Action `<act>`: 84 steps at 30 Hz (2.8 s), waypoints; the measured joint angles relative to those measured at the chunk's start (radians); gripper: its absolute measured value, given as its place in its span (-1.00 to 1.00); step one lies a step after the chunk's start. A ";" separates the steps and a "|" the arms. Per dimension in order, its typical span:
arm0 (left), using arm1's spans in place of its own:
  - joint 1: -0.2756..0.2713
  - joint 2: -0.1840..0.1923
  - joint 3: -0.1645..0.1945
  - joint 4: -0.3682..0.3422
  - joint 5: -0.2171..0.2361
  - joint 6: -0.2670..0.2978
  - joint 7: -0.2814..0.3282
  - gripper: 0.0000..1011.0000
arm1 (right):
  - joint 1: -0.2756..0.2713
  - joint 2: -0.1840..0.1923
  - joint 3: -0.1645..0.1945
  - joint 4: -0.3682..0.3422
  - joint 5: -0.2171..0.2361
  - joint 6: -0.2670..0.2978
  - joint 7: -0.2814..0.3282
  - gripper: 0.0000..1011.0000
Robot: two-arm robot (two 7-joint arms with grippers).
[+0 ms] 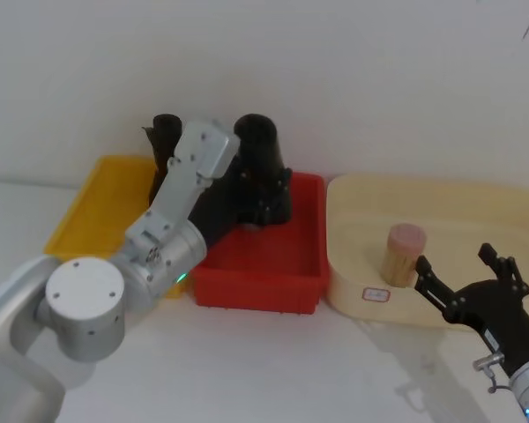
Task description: Pick up the garbage bag with the one hand and transfer it to the other hand.
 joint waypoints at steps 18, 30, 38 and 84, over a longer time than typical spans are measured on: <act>-0.163 -0.005 0.066 0.068 -0.071 0.203 -0.224 -0.04 | 0.120 0.034 0.003 -0.014 0.125 0.057 0.187 0.98; -0.263 -0.013 0.133 0.120 -0.033 0.299 -0.268 -0.04 | 0.237 0.034 -0.016 -0.020 0.201 0.174 0.235 0.98; -0.294 -0.026 0.147 0.140 -0.002 0.295 -0.259 -0.04 | 0.279 0.034 -0.027 -0.020 0.235 0.227 0.249 0.98; -0.332 -0.074 0.177 0.132 0.055 0.368 -0.282 -0.04 | 0.446 -0.009 -0.103 0.172 0.315 0.236 0.316 0.98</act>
